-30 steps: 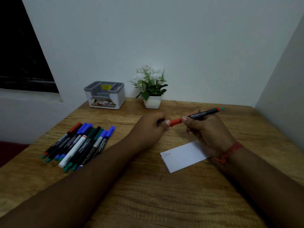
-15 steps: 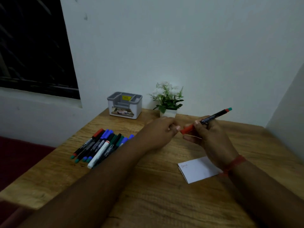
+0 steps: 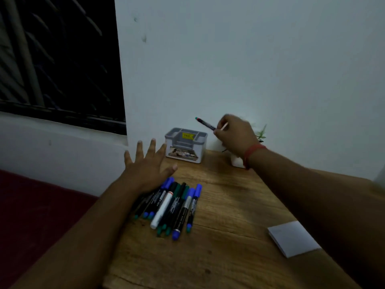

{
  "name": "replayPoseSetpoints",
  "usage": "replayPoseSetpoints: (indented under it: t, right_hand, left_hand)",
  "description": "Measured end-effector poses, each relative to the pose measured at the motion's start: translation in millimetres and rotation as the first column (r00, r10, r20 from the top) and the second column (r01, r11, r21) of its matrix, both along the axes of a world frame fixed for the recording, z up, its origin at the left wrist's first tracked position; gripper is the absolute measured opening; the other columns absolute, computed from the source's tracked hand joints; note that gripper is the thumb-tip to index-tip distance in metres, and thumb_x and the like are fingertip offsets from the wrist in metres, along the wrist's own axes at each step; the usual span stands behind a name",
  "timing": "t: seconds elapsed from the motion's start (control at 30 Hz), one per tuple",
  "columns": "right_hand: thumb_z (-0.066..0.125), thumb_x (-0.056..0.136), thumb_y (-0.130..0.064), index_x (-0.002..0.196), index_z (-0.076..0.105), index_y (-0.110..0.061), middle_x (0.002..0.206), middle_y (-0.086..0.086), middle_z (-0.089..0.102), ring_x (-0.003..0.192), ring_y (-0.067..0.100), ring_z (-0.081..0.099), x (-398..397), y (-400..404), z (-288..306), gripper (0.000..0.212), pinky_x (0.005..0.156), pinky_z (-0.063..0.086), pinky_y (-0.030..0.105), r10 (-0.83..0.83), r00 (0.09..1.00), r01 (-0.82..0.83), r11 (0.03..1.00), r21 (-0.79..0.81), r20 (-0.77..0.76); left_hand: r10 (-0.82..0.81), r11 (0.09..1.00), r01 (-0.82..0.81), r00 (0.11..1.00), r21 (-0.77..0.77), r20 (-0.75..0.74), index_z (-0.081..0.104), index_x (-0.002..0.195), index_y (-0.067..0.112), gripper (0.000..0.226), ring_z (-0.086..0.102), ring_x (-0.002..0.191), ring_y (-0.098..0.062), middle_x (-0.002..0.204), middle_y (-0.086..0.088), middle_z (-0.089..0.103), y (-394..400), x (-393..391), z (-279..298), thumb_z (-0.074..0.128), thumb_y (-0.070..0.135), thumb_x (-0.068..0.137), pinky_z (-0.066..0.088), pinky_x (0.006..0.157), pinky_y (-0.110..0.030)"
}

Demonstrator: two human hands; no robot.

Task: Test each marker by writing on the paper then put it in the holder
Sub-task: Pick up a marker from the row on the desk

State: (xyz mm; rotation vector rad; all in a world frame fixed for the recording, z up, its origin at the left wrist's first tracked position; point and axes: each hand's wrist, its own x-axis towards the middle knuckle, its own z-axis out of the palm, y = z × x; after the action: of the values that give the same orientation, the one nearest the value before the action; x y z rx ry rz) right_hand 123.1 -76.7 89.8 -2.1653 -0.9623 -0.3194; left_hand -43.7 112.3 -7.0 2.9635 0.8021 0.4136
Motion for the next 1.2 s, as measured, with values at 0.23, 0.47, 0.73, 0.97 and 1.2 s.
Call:
replayPoseSetpoints:
  t: [0.23,0.47,0.73,0.97,1.2]
  right_hand:
    - [0.06,0.09,-0.011,0.097,0.069,-0.006,0.104,0.014,0.071,0.099,0.03,0.065,48.3,80.4,24.5,0.013,0.081,0.055,0.035,-0.1,0.974,0.148,0.961,-0.234,0.202]
    - [0.066,0.09,-0.012,0.105,0.065,-0.003,0.107,0.017,0.071,0.09,0.029,0.064,63.6,123.6,20.7,0.018,0.07,0.047,0.032,-0.073,0.975,0.178,0.825,-0.537,0.211]
    - [0.06,0.088,0.002,0.13,0.041,-0.002,0.122,0.026,0.056,0.107,0.044,0.059,71.7,131.5,5.4,0.046,0.078,0.046,0.043,-0.049,0.908,0.275,0.819,-0.504,0.416]
    - [0.062,0.091,-0.006,0.132,0.049,-0.007,0.123,0.017,0.055,0.106,0.035,0.057,15.8,77.0,15.7,0.042,0.079,0.054,0.045,0.124,0.746,0.089,0.955,-0.282,0.655]
    - [0.059,0.096,-0.034,0.129,0.055,-0.017,0.118,0.002,0.062,0.097,0.018,0.062,-73.4,-98.0,-44.3,0.038,0.076,0.054,0.032,0.265,0.771,-0.062,0.936,-0.346,0.579]
  left_hand:
    - [-0.048,0.998,0.049,0.999,0.031,-0.01,-0.019,0.154,0.04,0.089,-0.034,0.146,-0.024,0.161,0.007,-0.031,15.2,1.1,-6.7,0.002,0.085,0.08,-0.015,0.115,-0.063]
    - [-0.085,0.996,0.085,0.996,-0.01,-0.004,-0.019,0.154,0.039,0.087,-0.034,0.145,-0.026,0.161,0.006,-0.03,20.9,4.2,-6.3,0.008,0.084,0.084,-0.015,0.114,-0.064]
    - [-0.096,0.995,0.095,0.995,-0.028,-0.005,-0.02,0.154,0.039,0.088,-0.033,0.146,-0.027,0.161,0.006,-0.029,24.9,3.5,-7.3,0.007,0.084,0.084,-0.014,0.114,-0.065]
    - [-0.09,0.995,0.088,0.995,-0.043,-0.043,-0.019,0.154,0.04,0.086,-0.032,0.146,-0.026,0.161,0.006,-0.028,24.3,3.3,-8.4,0.009,0.083,0.085,-0.013,0.115,-0.064]
    - [-0.287,0.957,0.288,0.957,-0.03,0.04,0.015,0.156,0.041,0.079,-0.006,0.153,-0.017,0.167,0.009,0.005,5.6,4.2,-1.2,0.019,0.08,0.087,-0.012,0.119,-0.058]
